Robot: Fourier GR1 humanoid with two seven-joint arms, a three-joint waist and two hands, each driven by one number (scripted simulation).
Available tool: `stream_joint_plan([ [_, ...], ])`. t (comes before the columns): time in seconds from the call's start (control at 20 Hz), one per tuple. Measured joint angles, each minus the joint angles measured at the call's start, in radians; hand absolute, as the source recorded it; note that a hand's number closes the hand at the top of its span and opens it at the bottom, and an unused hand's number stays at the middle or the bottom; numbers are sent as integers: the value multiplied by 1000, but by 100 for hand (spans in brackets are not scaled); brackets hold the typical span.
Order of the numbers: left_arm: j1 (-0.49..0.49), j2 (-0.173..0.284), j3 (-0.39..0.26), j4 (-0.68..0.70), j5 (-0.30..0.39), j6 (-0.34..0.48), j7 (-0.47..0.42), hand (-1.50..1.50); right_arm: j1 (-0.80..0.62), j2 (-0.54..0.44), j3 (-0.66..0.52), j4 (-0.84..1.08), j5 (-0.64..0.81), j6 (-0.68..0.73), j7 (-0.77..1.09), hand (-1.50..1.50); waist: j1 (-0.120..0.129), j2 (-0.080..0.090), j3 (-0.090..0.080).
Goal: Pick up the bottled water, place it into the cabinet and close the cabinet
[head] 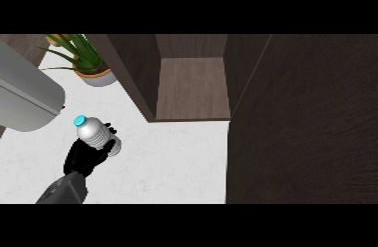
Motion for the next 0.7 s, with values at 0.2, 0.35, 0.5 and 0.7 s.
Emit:
stream_joint_plan([
  [0.2, -1, -15, -3, -2, 3, -7, -4, 150, 11, -7, -7, -6, -12, 3, -1, -150, 1, 0, 0],
  [0.35, -5, -9, -6, -7, 3, -3, -4, 150, -10, -10, -20, -7, -25, -3, 13, -150, 3, 0, -1],
  [0.5, -5, -23, -11, -13, -3, 24, -33, 150, -5, -7, -7, 5, -11, -2, 2, -150, 2, 0, -1],
  [0.7, 31, -36, -25, -49, -5, 34, -54, 150, -33, -8, -19, 13, -19, -15, 20, -150, 10, -3, 0],
])
